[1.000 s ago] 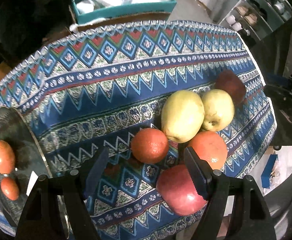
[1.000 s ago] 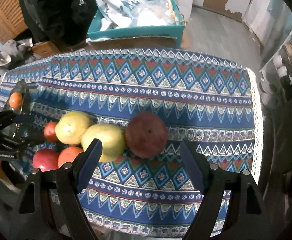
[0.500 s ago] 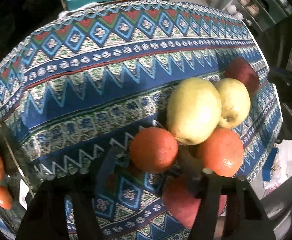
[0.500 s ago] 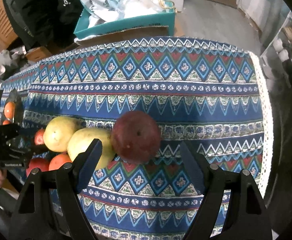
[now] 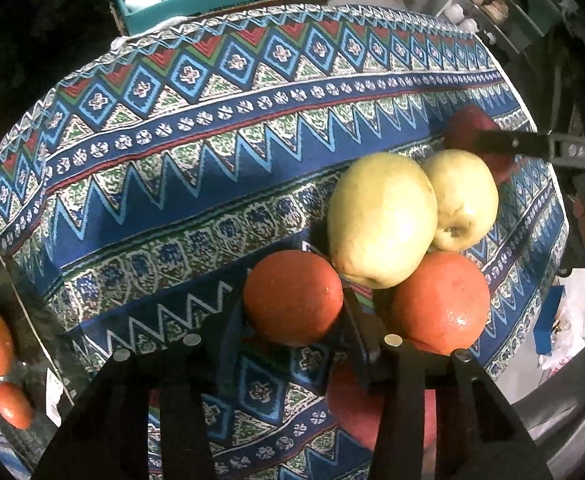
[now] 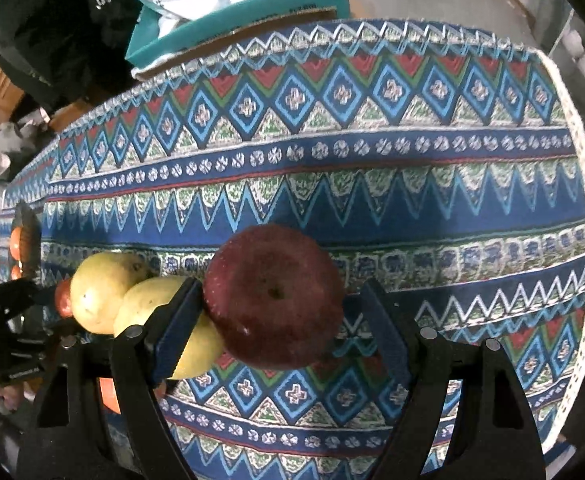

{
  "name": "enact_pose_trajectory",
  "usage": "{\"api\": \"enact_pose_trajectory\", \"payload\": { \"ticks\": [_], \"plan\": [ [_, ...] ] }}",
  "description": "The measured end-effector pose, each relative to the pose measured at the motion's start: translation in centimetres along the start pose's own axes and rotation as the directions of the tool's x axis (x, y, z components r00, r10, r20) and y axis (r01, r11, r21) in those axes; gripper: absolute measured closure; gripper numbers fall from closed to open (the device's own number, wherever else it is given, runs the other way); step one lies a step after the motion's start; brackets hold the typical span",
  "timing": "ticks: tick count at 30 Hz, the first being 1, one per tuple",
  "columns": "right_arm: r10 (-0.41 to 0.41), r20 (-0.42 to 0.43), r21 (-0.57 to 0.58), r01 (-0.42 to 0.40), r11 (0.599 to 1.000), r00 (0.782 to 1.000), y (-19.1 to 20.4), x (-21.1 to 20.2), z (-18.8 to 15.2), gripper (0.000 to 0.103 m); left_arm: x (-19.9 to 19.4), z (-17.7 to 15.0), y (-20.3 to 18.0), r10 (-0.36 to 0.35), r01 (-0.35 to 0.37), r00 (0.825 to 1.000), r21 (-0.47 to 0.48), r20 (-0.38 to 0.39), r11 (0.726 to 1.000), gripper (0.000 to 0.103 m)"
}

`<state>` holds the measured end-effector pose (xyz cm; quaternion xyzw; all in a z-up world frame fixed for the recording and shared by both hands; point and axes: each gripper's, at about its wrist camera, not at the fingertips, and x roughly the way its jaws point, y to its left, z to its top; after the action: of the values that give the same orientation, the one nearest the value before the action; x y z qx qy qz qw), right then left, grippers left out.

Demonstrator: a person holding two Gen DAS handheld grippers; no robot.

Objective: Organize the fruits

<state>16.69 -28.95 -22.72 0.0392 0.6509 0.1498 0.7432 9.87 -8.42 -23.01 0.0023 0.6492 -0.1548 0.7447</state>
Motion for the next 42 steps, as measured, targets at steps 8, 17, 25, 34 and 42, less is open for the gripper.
{"api": "enact_pose_trajectory", "payload": {
  "ticks": [8,17,25,34,42],
  "plan": [
    [0.020,-0.009,0.028,-0.019,0.999,1.000,0.0,1.0,0.2,0.023,-1.4,0.3,1.4,0.002,-0.002,0.999,-0.007,0.036,1.000,0.056],
    [-0.044,0.031,-0.041,0.045,0.998,0.999,1.2,0.3,0.2,0.031,-3.3,0.2,1.1,0.007,-0.008,0.997,0.003,0.083,1.000,0.056],
    [-0.070,0.120,-0.110,0.084,0.990,0.990,3.4,-2.6,0.5,0.031,-5.3,0.1,0.3,0.010,-0.012,0.991,0.013,0.136,1.000,0.056],
    [-0.040,0.212,-0.161,0.075,0.984,0.976,6.1,-6.9,-0.1,0.031,-8.3,-0.7,0.3,0.000,0.001,0.981,-0.006,0.196,1.000,0.056],
    [0.023,0.298,-0.223,0.046,0.974,0.954,9.6,-11.2,-0.9,0.031,-11.9,-1.5,0.2,-0.006,0.009,0.963,-0.009,0.271,1.000,0.056]
  ]
}}
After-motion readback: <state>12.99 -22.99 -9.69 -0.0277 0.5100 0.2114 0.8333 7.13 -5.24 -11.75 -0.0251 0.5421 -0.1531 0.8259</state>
